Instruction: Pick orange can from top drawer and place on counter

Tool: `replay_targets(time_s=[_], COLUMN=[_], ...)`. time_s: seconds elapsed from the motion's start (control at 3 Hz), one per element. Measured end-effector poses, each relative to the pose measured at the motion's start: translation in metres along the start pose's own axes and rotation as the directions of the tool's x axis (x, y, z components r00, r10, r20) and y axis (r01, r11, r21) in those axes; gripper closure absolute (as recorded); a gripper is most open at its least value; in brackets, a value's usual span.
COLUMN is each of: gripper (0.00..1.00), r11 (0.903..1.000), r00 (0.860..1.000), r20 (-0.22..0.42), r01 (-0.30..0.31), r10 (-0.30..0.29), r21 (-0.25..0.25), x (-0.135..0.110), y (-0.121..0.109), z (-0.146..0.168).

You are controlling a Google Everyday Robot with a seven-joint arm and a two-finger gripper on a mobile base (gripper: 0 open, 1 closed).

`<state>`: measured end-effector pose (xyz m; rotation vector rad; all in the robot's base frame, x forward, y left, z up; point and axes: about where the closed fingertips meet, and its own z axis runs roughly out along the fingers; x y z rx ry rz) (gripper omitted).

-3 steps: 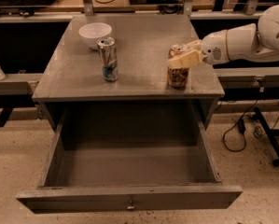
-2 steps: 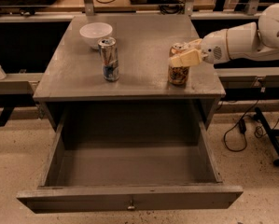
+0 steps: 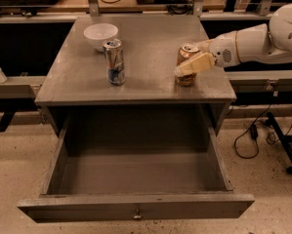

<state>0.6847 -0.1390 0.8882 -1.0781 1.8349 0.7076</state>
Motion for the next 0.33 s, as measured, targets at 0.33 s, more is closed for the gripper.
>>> replay_targets(time_s=[0.33], gripper=[0.0], r11=[0.9996], r00=[1.0], r20=[-0.001], r01=[0.007], r10=[-0.007], r21=[-0.027], x=[0.003], y=[-0.0022], z=[-0.0153])
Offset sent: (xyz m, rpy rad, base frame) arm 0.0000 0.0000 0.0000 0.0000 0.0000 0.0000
